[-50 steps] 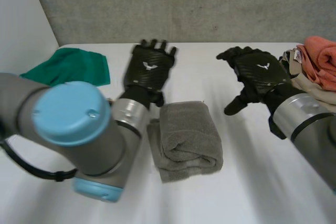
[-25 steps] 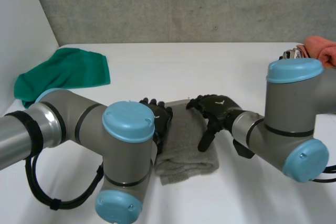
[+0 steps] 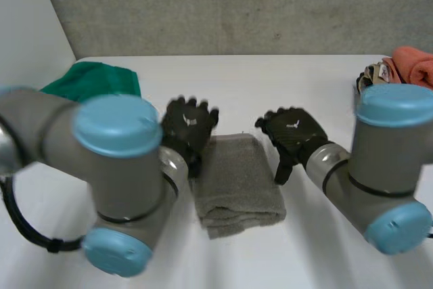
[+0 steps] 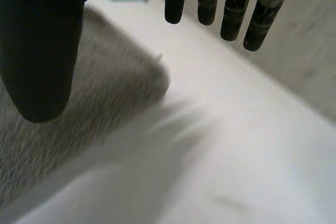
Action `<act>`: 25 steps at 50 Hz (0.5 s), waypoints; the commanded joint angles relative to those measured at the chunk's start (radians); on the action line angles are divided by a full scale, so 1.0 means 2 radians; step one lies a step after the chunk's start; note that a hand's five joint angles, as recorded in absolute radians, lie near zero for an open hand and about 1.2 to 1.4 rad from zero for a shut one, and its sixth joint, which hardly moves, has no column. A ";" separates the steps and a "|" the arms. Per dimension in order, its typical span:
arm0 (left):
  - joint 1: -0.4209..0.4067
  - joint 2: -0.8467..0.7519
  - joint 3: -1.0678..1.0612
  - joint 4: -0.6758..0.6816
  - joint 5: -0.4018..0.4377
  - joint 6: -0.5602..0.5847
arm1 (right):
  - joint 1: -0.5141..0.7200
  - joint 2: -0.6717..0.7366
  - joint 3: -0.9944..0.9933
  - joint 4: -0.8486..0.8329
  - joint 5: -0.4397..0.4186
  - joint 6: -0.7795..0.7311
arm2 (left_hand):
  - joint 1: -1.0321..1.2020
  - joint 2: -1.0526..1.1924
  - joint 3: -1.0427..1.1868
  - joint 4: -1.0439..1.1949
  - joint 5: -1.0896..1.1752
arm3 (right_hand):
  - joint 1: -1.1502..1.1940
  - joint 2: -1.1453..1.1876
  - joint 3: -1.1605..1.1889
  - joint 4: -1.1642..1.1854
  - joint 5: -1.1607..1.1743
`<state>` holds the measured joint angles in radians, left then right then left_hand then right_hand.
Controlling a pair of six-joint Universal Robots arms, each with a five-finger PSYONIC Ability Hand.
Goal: Fold the laundry.
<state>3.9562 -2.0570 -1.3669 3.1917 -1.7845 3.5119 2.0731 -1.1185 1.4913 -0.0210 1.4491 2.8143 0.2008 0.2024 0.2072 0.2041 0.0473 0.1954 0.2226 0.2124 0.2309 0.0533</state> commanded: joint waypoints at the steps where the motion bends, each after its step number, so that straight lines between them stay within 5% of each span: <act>1: 0.054 0.117 -0.033 -0.010 0.172 0.000 | 0.014 -0.086 0.174 -0.145 -0.019 -0.029 | 0.031 0.031 0.028 0.030 0.021 | -0.010 -0.024 -0.019 -0.028 -0.027; 4: 0.070 0.142 -0.049 -0.030 0.279 -0.001 | 0.039 -0.080 0.224 -0.186 -0.023 -0.046 | 0.024 0.023 0.021 0.022 0.014 | -0.010 -0.024 -0.019 -0.028 -0.027; 8: 0.101 0.150 -0.052 -0.064 0.365 -0.009 | 0.053 -0.075 0.252 -0.236 -0.023 -0.050 | 0.021 0.020 0.018 0.019 0.011 | -0.010 -0.024 -0.019 -0.028 -0.027; 25: 0.110 0.151 -0.054 -0.076 0.368 -0.026 | 0.065 0.035 0.220 -0.317 -0.018 -0.067 | 0.021 0.020 0.018 0.019 0.011 | -0.010 -0.024 -0.019 -0.028 -0.027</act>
<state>4.1803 -1.7517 -1.4744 3.0338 -1.0395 3.4606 2.2011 -1.1025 1.9684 -0.6412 1.4068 2.7005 0.2041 0.2065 0.2105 0.2057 0.0474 0.1954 0.2226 0.2089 0.2309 0.0533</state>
